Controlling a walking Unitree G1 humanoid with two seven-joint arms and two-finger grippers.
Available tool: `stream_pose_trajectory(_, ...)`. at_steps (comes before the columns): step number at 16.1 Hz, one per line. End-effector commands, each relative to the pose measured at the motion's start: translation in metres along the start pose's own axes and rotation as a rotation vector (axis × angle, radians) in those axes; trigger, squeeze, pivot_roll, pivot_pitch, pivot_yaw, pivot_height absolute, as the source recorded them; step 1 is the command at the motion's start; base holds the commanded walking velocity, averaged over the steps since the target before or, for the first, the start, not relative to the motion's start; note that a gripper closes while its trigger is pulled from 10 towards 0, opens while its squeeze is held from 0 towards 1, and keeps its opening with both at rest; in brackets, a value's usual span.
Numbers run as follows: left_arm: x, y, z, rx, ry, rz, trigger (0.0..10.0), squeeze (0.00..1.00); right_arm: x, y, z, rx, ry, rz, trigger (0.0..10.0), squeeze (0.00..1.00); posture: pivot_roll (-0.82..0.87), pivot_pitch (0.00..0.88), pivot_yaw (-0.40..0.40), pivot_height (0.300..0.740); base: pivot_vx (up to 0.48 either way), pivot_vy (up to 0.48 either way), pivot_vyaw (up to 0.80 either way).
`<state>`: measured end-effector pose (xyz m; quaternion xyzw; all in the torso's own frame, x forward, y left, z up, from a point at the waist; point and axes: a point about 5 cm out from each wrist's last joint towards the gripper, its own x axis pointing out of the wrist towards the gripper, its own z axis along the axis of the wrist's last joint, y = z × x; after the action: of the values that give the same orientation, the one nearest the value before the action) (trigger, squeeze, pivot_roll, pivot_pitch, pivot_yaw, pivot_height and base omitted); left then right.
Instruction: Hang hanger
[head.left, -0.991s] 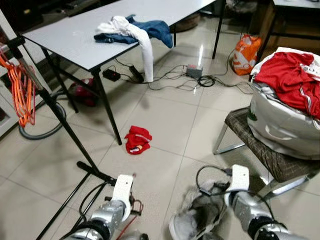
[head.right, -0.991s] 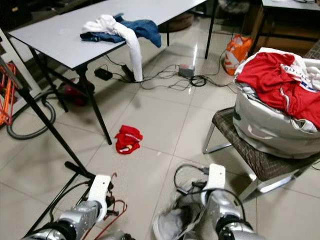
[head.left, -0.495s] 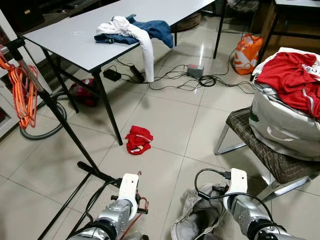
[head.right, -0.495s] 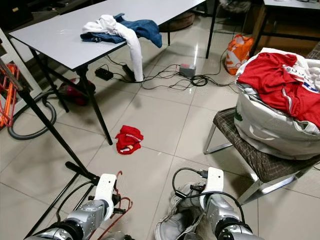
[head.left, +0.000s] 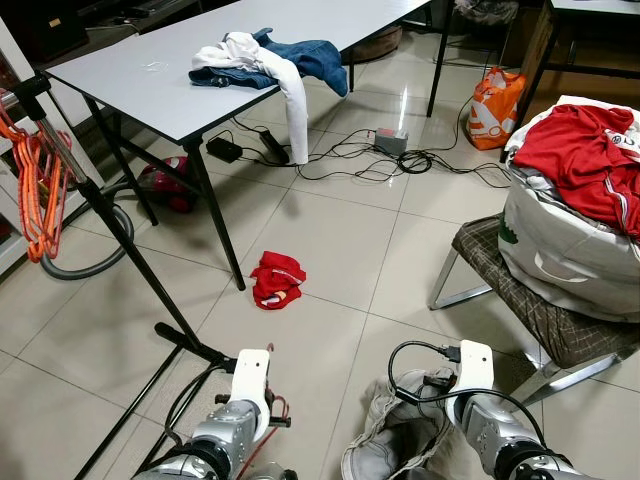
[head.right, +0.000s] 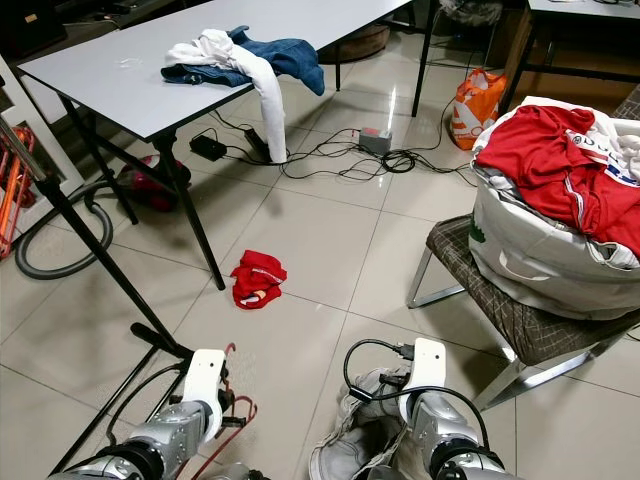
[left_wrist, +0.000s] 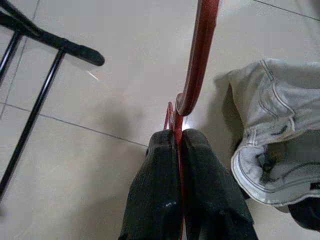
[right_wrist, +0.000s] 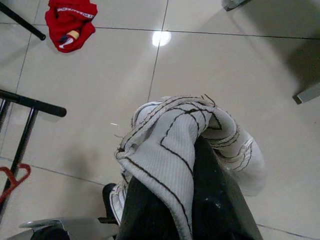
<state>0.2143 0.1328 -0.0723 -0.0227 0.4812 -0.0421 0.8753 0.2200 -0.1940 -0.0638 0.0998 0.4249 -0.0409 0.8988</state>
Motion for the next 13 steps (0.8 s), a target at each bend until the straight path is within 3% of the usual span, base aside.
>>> stream_pose_trajectory(1,0.0,0.007,0.007,-0.02,-0.01,0.026,10.0,0.0,0.001,0.005,0.006,-0.01,-0.023,0.015,0.0,0.0,-0.07,0.0,0.07,0.74,0.0,0.0,0.0)
stream_pose_trajectory(5,-0.001,0.021,0.015,-0.021,-0.023,0.068,10.0,0.0,0.001,0.002,0.003,-0.014,-0.017,0.012,0.0,0.0,-0.07,0.0,0.074,0.74,0.0,0.0,0.0)
stream_pose_trajectory(11,0.001,-0.005,0.001,-0.017,0.025,0.005,10.0,0.0,0.0,0.005,-0.007,-0.037,0.022,0.031,0.0,0.0,-0.07,0.0,0.071,0.74,0.0,0.0,0.0)
stream_pose_trajectory(13,0.001,-0.001,0.002,-0.009,0.029,0.013,10.0,0.0,-0.001,0.004,-0.01,-0.044,0.032,0.029,0.0,0.0,-0.07,0.0,0.071,0.74,0.0,0.0,0.0)
